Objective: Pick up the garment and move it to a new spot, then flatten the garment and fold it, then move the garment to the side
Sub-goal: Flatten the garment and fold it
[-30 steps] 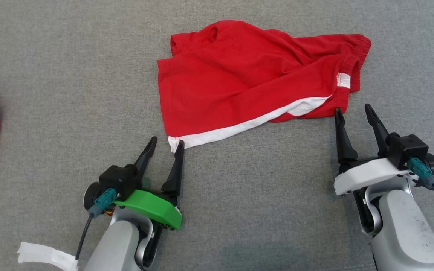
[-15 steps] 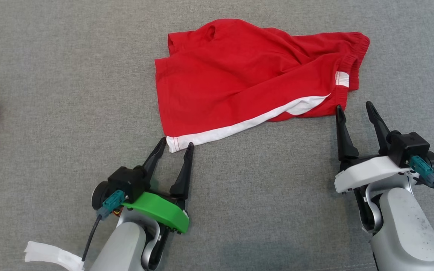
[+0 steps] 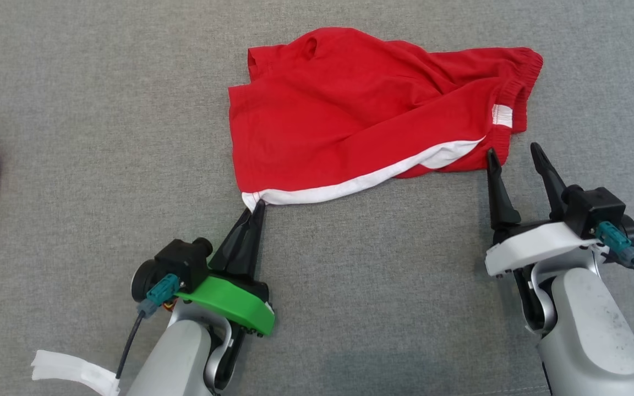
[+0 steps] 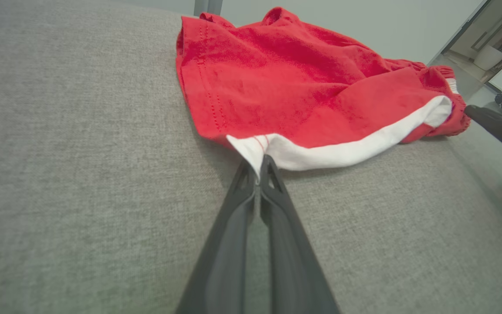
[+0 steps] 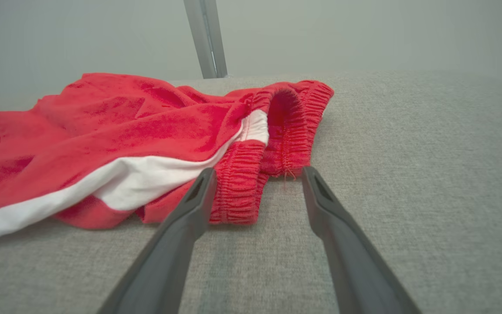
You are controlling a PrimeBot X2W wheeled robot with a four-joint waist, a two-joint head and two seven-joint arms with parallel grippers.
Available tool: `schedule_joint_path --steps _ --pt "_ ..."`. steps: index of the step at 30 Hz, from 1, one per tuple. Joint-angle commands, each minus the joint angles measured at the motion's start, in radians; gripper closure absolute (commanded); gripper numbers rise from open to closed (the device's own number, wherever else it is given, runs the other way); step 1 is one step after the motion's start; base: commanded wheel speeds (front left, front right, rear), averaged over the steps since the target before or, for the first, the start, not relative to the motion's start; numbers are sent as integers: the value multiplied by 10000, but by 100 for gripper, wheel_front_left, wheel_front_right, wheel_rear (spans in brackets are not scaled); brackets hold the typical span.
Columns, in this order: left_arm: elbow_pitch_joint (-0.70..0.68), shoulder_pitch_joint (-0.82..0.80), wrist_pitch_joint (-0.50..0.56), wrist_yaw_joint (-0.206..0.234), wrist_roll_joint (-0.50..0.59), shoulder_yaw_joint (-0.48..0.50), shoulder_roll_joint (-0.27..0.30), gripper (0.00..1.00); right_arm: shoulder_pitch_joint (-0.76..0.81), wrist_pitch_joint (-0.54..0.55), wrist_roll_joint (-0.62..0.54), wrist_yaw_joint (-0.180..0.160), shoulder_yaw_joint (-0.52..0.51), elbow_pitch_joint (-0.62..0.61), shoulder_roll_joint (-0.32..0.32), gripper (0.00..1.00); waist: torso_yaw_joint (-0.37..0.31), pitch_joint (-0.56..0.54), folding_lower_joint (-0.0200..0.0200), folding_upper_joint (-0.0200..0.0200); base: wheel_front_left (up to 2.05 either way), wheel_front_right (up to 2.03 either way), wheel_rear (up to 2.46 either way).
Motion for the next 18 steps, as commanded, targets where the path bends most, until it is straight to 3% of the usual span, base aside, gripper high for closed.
schedule_joint_path --steps 1,18 --pt "-75 -174 7 4 78 132 57 100 -260 -1 87 -14 14 3 -29 0 38 30 0 12 0 0 0" --pt "-191 -130 6 4 304 414 7 100 -1287 -3 581 -14 -308 824 -32 0 311 107 0 12 0 0 0"
